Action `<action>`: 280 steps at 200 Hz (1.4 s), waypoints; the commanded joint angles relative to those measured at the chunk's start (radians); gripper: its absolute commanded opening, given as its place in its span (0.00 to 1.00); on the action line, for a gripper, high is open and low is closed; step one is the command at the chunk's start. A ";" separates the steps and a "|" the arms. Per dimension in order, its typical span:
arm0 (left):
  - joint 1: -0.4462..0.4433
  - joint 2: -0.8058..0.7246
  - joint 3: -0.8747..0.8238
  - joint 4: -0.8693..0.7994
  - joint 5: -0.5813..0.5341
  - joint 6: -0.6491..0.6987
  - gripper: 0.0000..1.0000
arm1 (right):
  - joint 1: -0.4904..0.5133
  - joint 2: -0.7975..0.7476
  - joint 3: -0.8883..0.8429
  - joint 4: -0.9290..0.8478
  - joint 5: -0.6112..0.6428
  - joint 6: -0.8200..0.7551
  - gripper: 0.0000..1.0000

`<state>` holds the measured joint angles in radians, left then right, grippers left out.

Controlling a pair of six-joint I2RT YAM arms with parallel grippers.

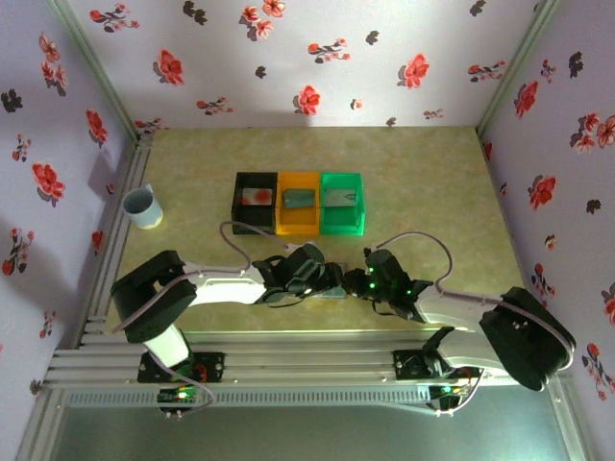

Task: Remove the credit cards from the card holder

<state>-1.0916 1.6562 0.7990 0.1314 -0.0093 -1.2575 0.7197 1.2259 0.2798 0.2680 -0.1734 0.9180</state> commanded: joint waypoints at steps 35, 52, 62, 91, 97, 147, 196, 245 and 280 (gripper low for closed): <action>0.007 0.023 0.032 -0.036 -0.031 0.010 0.69 | -0.003 0.043 -0.028 0.042 -0.005 0.012 0.09; 0.007 0.024 0.030 -0.033 -0.030 0.009 0.69 | -0.002 0.047 -0.029 0.042 0.001 0.009 0.09; 0.007 0.022 0.029 -0.033 -0.031 0.009 0.69 | -0.003 0.048 -0.031 0.039 0.005 0.009 0.09; 0.007 0.020 0.035 -0.033 -0.032 0.010 0.68 | -0.002 0.046 -0.036 0.038 0.009 0.011 0.08; 0.007 0.022 0.037 -0.031 -0.032 0.009 0.68 | -0.002 0.045 -0.037 0.039 0.009 0.012 0.08; 0.007 0.038 0.047 -0.027 -0.031 0.009 0.68 | -0.003 0.046 -0.044 0.042 0.009 0.010 0.08; 0.007 0.044 0.040 -0.027 -0.032 0.007 0.67 | -0.002 0.049 -0.054 0.050 0.008 0.011 0.08; 0.007 0.047 0.031 -0.043 -0.046 0.015 0.64 | -0.002 0.054 -0.060 0.057 0.008 0.011 0.07; 0.007 0.056 0.034 -0.052 -0.049 0.020 0.64 | -0.002 0.054 -0.063 0.059 0.009 0.011 0.07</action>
<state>-1.0916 1.6859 0.8242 0.1165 -0.0257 -1.2560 0.7197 1.2591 0.2420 0.3546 -0.1768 0.9184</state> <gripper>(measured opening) 0.640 0.074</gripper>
